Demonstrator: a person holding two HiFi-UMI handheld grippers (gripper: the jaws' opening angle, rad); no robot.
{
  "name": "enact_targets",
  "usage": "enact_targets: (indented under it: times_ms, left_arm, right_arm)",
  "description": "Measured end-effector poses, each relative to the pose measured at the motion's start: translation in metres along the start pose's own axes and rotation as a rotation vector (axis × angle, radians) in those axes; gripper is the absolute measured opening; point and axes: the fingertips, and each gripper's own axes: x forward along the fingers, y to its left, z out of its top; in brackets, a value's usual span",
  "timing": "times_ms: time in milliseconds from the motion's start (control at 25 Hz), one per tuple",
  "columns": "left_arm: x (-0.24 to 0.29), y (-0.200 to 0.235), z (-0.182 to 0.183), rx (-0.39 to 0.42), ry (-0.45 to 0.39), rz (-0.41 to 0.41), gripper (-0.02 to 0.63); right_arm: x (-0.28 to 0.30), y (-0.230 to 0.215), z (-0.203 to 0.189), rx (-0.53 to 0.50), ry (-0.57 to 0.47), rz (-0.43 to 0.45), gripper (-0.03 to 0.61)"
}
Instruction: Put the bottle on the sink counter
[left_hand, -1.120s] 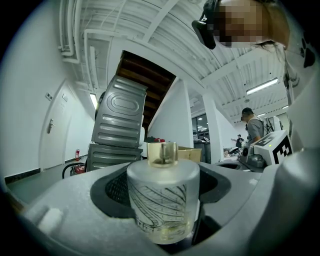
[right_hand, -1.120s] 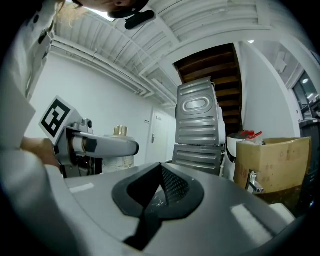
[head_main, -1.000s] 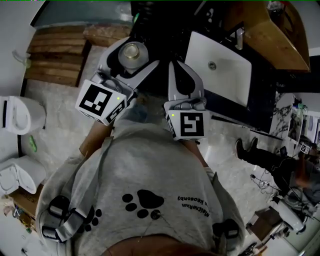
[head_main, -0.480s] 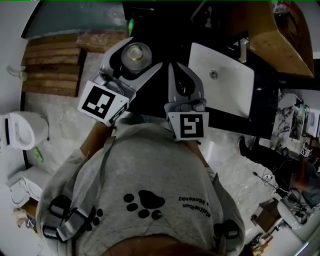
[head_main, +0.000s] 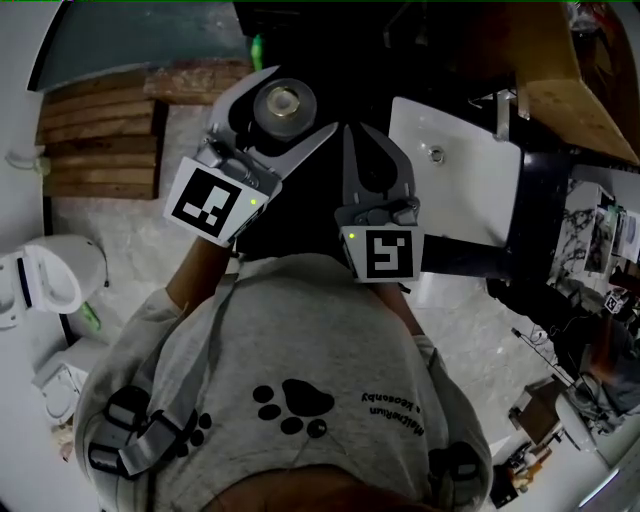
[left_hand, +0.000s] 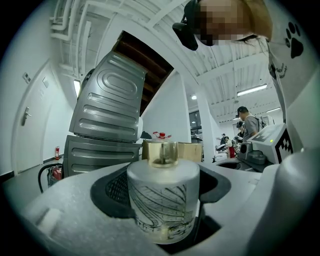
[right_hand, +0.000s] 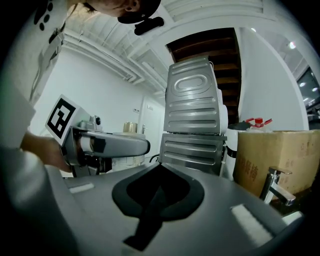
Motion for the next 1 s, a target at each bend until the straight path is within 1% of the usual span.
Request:
enact_targets:
  times_ms: [240,440,760,1000]
  left_arm:
    - [0.026,0.028,-0.017,0.011,0.014,-0.014,0.342]
    - [0.053,0.048,-0.029,0.026,0.007,-0.021,0.342]
    - [0.079,0.062,-0.05,0.01,0.019,-0.04,0.342]
    - [0.095,0.073,-0.067,0.031,0.031,-0.048,0.342]
  right_arm:
    - [0.026,-0.017,-0.015,0.017,0.043,-0.021,0.002]
    - [0.047,-0.037,-0.026,0.009,0.054,-0.031,0.002]
    - [0.065,-0.054,-0.038,0.004,0.065,-0.045,0.003]
    - [0.079,-0.057,-0.053,0.013,0.077,-0.03,0.003]
